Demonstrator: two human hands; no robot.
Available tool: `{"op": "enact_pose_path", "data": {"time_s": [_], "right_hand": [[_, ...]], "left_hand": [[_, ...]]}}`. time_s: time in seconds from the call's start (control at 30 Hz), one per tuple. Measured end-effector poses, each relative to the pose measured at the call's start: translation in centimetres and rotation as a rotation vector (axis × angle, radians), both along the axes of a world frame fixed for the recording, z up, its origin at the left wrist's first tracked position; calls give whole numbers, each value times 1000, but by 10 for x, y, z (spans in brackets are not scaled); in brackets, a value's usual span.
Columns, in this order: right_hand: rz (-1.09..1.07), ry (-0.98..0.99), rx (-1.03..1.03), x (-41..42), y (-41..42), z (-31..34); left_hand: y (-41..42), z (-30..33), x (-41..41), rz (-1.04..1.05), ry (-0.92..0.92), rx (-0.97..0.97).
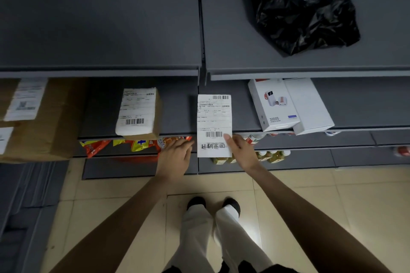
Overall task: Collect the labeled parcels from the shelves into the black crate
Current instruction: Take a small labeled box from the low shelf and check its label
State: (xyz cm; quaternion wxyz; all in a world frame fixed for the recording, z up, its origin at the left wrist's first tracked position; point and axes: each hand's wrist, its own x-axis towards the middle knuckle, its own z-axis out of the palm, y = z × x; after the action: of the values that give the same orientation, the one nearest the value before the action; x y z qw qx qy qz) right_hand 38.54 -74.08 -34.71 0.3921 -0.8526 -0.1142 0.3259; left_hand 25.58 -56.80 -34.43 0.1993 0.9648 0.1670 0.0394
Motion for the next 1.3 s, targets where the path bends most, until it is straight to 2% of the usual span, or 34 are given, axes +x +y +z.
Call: {"op": "enact_pose_path", "data": {"time_s": [0.23,0.43,0.67,1.0,1.3], "right_hand": [[-68,-32,-18,-10,-10,22],[-221,-51,90,-12,-40,48],[-394,-91,119,-10,-101,82],[-641,-279,83,-3,-226,107],[-820,-322,64,-3,-373,115]], "left_hand": [[17,11,4,-107,17,207],[1,30,36,-232,-100,179],[-42,54,88,-409,-148,142],[-164,94,155,-672,-280,113],[-324,109,193,-790,-337,90]]}}
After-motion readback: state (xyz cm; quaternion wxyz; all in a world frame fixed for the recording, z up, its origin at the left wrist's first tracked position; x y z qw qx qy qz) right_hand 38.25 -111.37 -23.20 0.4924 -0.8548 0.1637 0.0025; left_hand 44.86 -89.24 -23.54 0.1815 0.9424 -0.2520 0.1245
